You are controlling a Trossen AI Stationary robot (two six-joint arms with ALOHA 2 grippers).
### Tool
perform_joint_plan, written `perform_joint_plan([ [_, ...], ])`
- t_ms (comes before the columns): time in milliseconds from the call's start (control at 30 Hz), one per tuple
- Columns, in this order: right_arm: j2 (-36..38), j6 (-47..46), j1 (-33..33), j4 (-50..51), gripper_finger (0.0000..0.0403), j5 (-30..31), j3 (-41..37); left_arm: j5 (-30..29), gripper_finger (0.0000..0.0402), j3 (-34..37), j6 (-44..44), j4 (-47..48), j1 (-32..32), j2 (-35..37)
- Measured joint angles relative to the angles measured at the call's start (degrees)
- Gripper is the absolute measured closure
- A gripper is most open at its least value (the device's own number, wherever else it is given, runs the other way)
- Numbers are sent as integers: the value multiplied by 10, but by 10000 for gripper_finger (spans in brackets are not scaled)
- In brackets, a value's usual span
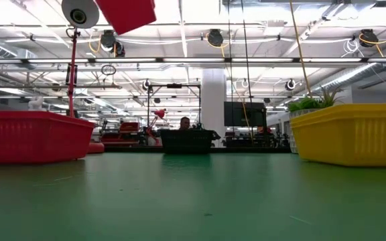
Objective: Stack baskets by color
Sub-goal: Stack the bottom red bin on the top stacked red bins
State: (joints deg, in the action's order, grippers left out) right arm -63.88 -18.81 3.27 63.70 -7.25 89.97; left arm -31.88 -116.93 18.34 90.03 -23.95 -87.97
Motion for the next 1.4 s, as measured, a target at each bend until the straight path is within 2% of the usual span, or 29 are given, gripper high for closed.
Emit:
perform_joint_plan([
  [533,0,1,0,0,403,0,0,10,397,170,83,0,-67,30],
  [800,0,9,0,0,403,16,0,46,388,240,134,0,-97,30],
  [1267,0,15,0,0,403,17,0,61,396,310,204,-12,-152,30],
  [1400,0,15,0,0,403,21,0,59,387,333,202,-37,-159,30],
])
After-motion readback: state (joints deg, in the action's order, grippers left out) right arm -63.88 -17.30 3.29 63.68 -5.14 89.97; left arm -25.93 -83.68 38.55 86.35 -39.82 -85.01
